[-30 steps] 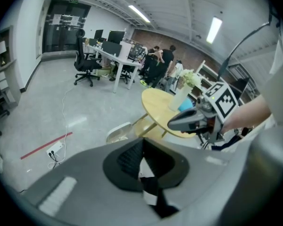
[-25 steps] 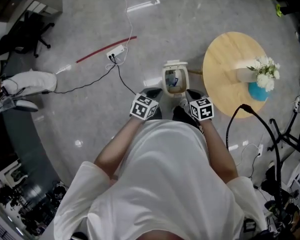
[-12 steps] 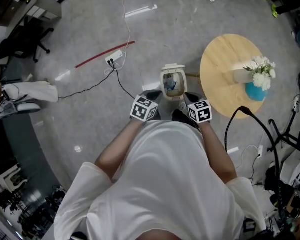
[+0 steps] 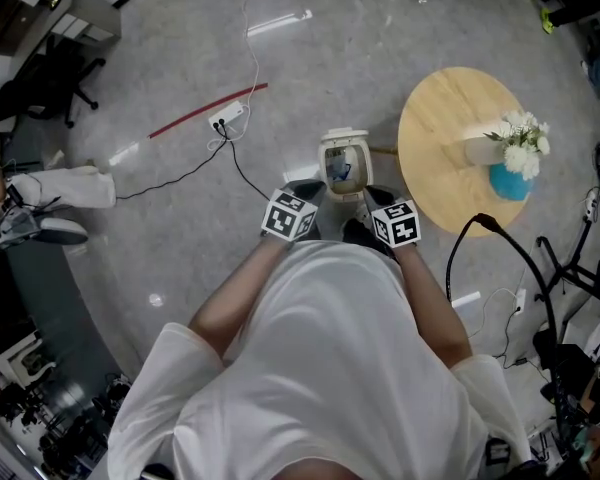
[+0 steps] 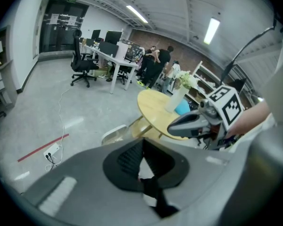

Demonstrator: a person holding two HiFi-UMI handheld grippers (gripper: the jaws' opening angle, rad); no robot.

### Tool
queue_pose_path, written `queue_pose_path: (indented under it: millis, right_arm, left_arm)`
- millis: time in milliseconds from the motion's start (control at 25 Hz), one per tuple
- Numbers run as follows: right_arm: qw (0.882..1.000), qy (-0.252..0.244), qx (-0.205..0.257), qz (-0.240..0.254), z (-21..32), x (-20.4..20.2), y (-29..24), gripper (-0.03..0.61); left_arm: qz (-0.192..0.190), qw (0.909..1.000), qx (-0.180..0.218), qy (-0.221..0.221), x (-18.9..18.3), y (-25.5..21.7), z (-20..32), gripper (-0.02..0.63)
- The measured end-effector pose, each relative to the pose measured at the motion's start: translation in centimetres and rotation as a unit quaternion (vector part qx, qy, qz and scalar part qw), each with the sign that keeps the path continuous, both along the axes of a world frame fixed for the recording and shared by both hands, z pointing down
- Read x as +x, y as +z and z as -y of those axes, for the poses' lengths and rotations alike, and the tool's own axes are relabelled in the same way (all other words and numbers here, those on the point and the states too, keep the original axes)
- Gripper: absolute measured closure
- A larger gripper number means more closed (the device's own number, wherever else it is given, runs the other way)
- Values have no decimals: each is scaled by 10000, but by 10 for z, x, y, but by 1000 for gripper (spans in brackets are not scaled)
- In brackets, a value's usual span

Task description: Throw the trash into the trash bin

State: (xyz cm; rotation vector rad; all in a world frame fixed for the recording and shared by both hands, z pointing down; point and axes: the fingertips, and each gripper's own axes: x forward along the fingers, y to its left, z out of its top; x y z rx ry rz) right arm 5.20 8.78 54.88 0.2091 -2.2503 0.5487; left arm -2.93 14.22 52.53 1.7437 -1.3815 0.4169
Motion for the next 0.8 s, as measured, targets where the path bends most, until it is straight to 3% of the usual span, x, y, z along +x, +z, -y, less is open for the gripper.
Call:
queue_pose_path:
  millis: [800]
  right_arm:
    - [9982, 587, -119, 39, 28, 48, 4, 574]
  left_arm:
    - [16, 9982, 14, 604, 50, -4, 42, 609]
